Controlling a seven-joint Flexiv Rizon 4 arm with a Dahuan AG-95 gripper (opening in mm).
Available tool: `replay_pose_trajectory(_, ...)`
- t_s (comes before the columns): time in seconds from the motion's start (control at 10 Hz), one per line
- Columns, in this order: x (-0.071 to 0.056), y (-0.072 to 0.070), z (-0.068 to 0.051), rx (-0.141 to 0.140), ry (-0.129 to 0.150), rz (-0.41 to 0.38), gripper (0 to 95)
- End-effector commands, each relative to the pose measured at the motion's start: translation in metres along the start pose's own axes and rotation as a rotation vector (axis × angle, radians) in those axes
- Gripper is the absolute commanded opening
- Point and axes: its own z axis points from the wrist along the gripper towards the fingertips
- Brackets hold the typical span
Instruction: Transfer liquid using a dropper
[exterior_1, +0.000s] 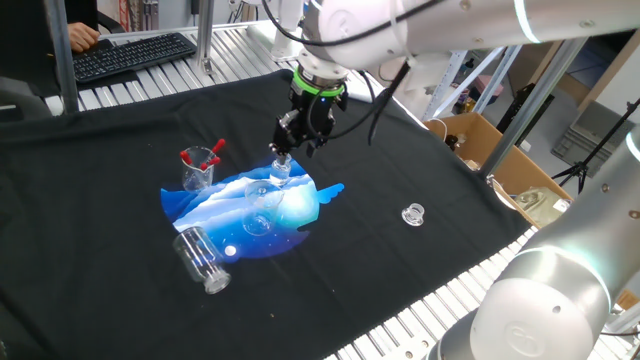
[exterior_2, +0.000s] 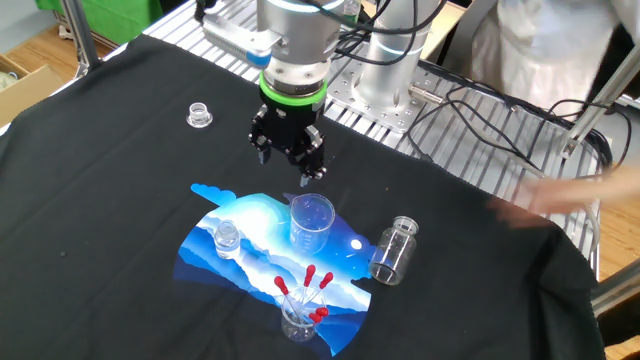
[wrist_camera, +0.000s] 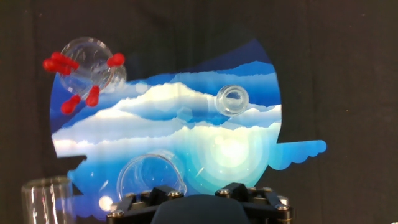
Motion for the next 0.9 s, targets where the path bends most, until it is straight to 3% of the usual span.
replay_pose_trajectory(0.1,-0.002,0.002,0.000,-0.001,0.003,0.000,0.0)
replay_pose_trajectory(0.9,0.001,0.020,-0.001,0.000,0.005,0.055,0.0)
